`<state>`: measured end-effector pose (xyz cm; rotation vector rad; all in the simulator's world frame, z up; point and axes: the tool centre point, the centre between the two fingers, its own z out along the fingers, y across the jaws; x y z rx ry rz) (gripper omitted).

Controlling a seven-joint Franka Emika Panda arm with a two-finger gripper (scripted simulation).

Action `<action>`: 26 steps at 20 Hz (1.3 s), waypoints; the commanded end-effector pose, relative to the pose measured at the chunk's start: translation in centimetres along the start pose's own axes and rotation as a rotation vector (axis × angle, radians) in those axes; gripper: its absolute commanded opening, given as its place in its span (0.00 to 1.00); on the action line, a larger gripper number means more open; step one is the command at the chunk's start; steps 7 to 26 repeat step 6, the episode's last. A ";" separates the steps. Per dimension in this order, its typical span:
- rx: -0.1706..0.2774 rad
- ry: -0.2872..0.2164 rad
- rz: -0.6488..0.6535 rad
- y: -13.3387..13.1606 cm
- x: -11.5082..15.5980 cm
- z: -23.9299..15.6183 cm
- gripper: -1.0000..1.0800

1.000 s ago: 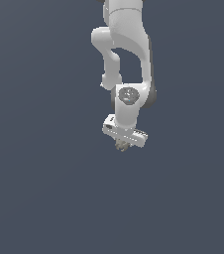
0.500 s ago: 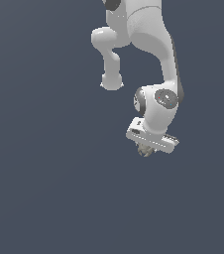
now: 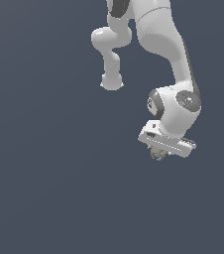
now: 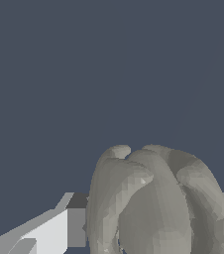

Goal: Pick up the object and move it to a goal position.

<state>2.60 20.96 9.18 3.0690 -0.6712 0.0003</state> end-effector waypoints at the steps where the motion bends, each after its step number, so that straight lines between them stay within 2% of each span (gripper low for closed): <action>1: 0.000 0.000 0.001 -0.6 0.1 -0.1 0.00; 26: 0.000 0.000 0.001 -1.1 0.1 -0.2 0.00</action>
